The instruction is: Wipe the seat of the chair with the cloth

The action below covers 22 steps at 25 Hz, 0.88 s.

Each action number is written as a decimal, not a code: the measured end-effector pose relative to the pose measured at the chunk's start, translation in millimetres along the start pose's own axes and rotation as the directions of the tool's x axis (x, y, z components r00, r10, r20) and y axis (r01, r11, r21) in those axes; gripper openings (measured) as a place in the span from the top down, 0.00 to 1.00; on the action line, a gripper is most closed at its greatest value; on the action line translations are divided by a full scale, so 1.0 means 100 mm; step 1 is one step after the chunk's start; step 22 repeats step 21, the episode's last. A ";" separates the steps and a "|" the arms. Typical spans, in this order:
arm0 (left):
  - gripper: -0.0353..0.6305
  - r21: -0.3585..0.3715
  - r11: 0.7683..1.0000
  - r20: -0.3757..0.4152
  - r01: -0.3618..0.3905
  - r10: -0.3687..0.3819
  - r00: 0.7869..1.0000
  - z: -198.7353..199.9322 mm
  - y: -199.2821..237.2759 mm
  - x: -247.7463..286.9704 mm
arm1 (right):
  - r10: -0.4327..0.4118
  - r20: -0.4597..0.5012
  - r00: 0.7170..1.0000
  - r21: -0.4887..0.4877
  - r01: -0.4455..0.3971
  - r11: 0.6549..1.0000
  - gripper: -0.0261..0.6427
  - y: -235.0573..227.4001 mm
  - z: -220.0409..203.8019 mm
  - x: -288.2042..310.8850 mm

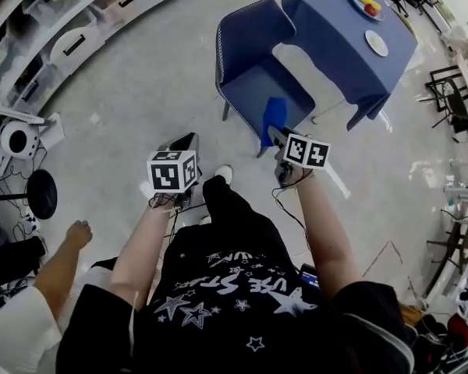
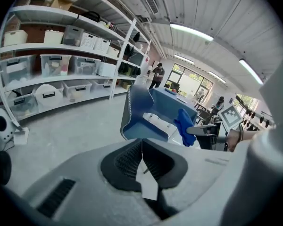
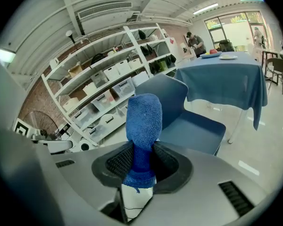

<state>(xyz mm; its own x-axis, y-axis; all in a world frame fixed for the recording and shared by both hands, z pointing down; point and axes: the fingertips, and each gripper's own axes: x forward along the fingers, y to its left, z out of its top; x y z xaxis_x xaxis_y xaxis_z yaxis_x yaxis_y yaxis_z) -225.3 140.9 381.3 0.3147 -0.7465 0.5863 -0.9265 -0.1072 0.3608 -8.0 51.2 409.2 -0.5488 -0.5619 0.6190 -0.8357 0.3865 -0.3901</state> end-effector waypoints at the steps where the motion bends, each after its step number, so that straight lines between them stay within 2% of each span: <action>1: 0.92 -0.007 1.000 0.010 0.001 -0.001 1.000 -0.04 -0.01 -0.09 | 0.003 0.002 1.000 -0.021 -0.003 1.000 0.80 0.05 -0.04 -0.08; 6: 0.92 0.018 1.000 0.047 0.006 -0.007 0.999 -0.22 -0.10 -0.46 | 0.001 0.036 0.999 -0.108 0.003 0.994 0.80 0.31 -0.18 -0.51; 9: 0.92 0.020 1.000 0.049 0.017 -0.018 0.999 -0.36 -0.20 -0.59 | 0.011 0.031 0.999 -0.139 -0.007 0.990 0.80 0.45 -0.42 -0.78; 12: 0.92 0.013 0.999 0.028 0.048 -0.049 0.998 -0.55 -0.40 -0.63 | -0.025 0.028 0.999 -0.144 0.029 0.989 0.80 0.40 -0.70 -1.09; 16: 0.92 0.044 0.997 -0.003 0.069 -0.069 0.998 -0.70 -0.61 -0.58 | -0.076 0.065 0.995 -0.168 0.086 0.982 0.80 0.28 -0.83 -1.30; 22: 0.92 0.048 0.996 -0.014 0.078 -0.078 0.997 -0.75 -0.69 -0.46 | -0.080 0.041 0.996 -0.201 0.086 0.976 0.80 0.19 -0.85 -1.33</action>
